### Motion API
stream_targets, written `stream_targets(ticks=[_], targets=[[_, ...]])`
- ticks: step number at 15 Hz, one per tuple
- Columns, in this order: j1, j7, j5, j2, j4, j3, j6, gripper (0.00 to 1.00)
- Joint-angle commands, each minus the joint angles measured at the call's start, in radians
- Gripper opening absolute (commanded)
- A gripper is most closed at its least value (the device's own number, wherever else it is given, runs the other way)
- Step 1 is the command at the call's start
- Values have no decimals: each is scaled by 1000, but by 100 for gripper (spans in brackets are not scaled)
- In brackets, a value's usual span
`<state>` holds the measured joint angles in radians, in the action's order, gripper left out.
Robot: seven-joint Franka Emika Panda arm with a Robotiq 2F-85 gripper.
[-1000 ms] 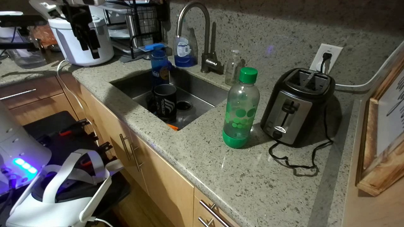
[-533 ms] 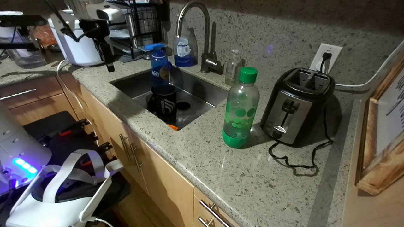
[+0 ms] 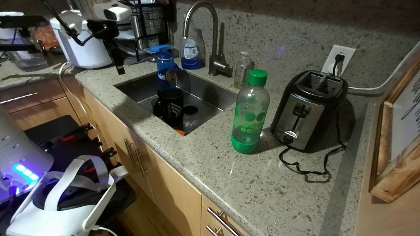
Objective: Put the black flask on the right side of the countertop and the blue bottle on the left side
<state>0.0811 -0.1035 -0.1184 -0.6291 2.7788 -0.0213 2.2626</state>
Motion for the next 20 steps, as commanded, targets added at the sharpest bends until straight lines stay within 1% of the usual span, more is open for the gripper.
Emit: stream_targets(ticks=[1,3,8,13,17,20], targets=[[13,-27,20,36,-15,6,1,100],[17,-23,8,80,-41,-11,1,100],[48,-43,20,207,-107,-20,19,100],[88,-87,37,354,-153,-42,71,100],[103,-111,36,459,-191,-75,124,100],[104,-99,19,514,-225,-107,148,100]])
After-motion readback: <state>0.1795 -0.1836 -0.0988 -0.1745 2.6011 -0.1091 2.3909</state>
